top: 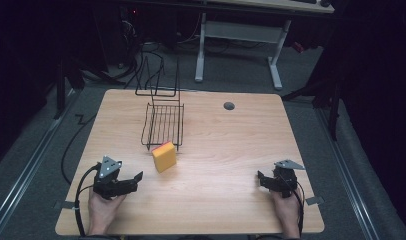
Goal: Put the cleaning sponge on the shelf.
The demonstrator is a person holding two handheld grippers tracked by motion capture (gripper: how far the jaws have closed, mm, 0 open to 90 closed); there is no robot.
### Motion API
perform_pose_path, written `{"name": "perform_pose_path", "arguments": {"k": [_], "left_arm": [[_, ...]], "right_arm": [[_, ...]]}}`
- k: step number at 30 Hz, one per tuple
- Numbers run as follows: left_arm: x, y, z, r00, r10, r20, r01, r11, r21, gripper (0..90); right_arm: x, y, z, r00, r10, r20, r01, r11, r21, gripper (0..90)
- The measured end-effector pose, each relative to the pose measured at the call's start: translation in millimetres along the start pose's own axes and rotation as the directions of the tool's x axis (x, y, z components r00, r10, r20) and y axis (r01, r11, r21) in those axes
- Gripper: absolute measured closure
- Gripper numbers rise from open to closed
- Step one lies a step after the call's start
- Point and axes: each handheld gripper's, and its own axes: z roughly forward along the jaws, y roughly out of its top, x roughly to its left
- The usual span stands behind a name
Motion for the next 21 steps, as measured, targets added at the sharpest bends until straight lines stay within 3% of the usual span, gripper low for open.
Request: {"name": "perform_pose_path", "arguments": {"k": [21], "left_arm": [[-20.6,19.4,15.6,0.9970,0.049,0.060,-0.050,0.9987,0.010,15.8]], "right_arm": [[0.0,0.0,0.0,1.0000,-0.001,-0.001,0.001,1.000,0.000,23.7]]}}
